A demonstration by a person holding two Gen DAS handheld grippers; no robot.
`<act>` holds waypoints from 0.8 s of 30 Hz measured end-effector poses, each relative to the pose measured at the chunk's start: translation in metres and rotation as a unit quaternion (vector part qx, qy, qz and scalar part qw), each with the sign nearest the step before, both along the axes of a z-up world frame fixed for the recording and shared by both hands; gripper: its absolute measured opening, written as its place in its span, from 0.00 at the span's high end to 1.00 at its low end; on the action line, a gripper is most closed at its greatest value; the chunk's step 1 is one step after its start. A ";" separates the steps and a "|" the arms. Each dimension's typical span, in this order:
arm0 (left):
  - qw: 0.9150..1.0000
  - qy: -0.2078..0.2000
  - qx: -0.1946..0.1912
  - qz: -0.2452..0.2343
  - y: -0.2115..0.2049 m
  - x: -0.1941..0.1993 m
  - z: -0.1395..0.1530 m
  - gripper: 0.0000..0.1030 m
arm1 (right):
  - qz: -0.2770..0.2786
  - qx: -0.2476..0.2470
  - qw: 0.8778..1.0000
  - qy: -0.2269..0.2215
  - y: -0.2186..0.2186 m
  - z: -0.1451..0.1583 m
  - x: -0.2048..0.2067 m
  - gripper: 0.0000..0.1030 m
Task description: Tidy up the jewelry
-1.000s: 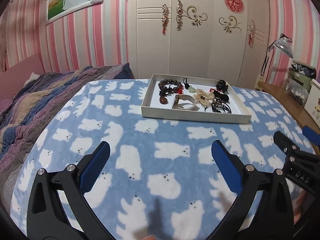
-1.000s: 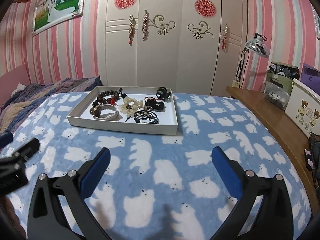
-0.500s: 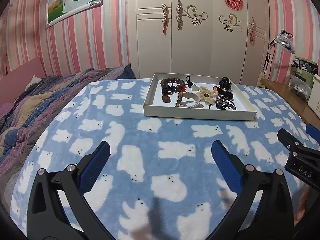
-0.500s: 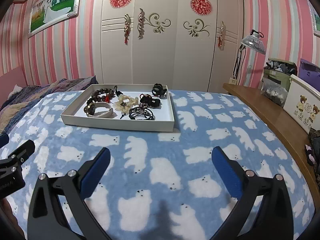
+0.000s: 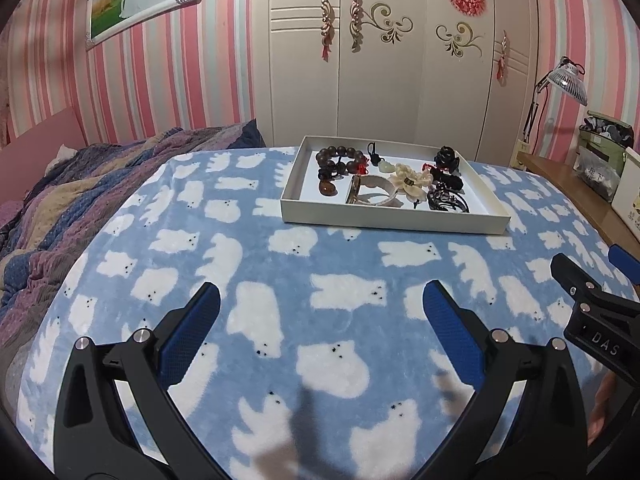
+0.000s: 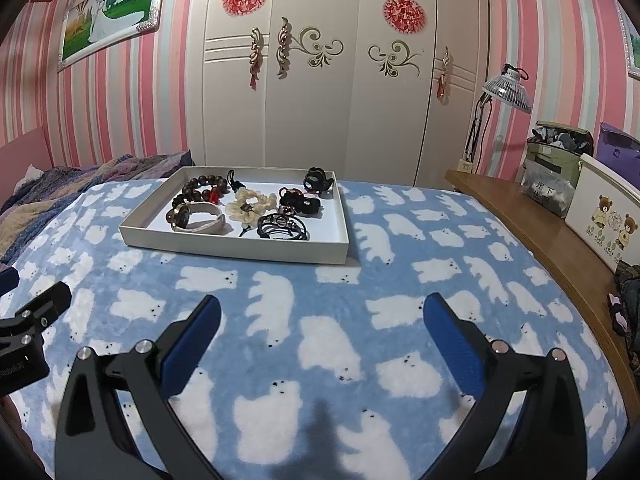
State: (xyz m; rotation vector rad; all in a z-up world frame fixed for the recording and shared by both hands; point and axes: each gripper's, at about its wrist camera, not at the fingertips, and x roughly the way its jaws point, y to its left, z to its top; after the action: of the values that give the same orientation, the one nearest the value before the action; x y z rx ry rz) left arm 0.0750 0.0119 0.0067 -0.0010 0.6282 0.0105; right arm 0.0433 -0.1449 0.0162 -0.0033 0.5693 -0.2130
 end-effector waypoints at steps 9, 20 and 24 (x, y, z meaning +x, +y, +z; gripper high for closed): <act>1.000 0.005 0.001 0.002 0.000 0.002 -0.002 0.03 | -0.001 0.005 1.000 0.006 -0.002 -0.004 0.003 0.02; 1.000 0.004 0.003 0.005 -0.001 0.001 -0.003 0.03 | 0.000 0.006 1.000 0.007 -0.002 -0.005 0.003 0.02; 1.000 0.005 0.002 0.006 -0.001 0.001 -0.003 0.03 | 0.000 0.005 1.000 0.010 -0.001 -0.006 0.004 0.02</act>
State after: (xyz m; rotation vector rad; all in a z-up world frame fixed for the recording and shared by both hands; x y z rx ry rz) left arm 0.0757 0.0109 0.0036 -0.0001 0.6382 0.0241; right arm 0.0475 -0.1463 0.0098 0.0033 0.5898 -0.2099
